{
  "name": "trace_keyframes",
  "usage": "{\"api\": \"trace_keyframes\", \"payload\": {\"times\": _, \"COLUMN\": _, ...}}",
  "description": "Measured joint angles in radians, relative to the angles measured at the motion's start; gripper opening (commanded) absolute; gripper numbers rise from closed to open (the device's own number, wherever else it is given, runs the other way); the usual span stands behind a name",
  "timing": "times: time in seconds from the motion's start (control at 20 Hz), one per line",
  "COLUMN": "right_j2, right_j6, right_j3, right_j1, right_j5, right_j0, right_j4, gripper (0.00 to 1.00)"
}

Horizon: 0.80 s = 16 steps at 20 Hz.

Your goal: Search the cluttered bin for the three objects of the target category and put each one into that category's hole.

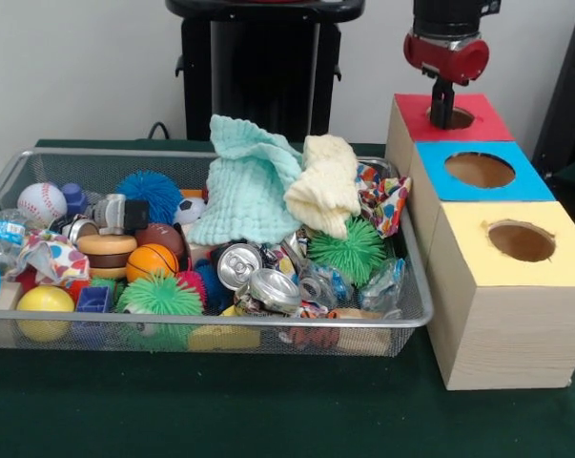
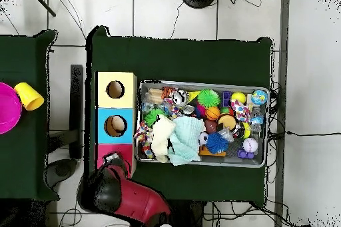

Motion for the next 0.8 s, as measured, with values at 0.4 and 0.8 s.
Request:
{"api": "trace_keyframes", "payload": {"times": 0.4, "right_j2": 0.087, "right_j6": 0.092, "right_j3": 0.079, "right_j1": 0.004, "right_j5": -0.177, "right_j0": -0.083, "right_j4": -0.137, "gripper": 0.0}}
{"api": "trace_keyframes", "payload": {"times": 0.8, "right_j2": 0.226, "right_j6": 0.092, "right_j3": 0.162, "right_j1": -0.067, "right_j5": -0.14, "right_j0": -0.245, "right_j4": -0.178, "gripper": 0.0}}
